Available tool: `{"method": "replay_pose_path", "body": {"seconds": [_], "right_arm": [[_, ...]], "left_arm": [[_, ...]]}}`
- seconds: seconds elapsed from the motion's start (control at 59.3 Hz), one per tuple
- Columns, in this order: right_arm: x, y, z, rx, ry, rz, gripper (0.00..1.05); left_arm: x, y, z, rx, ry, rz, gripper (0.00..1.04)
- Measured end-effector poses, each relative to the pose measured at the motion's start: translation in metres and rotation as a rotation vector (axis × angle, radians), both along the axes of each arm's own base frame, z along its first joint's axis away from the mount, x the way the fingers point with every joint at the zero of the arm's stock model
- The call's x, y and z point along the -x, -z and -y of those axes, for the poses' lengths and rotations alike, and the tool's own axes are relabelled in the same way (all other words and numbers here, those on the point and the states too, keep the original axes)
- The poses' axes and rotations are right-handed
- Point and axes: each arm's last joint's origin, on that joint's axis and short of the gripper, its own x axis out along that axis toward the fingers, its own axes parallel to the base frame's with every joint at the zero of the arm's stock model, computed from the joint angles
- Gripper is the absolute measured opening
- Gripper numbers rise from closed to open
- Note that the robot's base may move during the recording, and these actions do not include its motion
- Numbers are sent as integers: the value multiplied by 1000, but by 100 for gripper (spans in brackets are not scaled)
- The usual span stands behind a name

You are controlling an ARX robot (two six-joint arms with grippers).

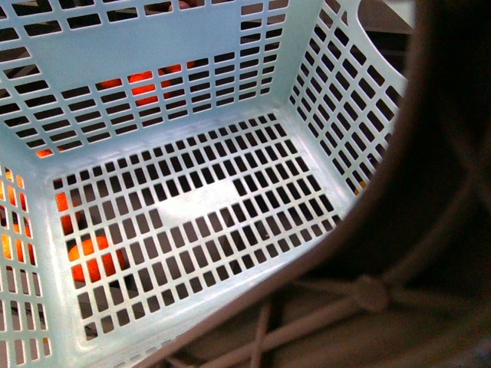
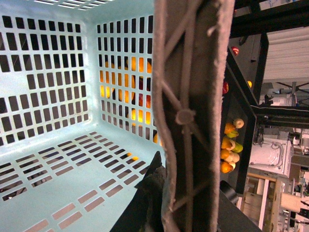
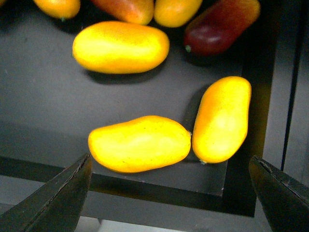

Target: Pick mango and avocado into basket

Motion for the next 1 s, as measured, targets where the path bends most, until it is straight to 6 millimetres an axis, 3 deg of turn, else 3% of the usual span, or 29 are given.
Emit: {"method": "replay_pose_path", "body": {"seconds": [0.287,0.641,0.996], "right_arm": [[-32,25,4,30,-206,-72,96],[-71,54,-15,25,-348,-108,96],[-86,73,-20,15,-377,-153,96]], "left_arm": [[0,0,0,0,0,0,7],[0,0,0,0,0,0,7],[0,0,0,0,0,0,7]]}}
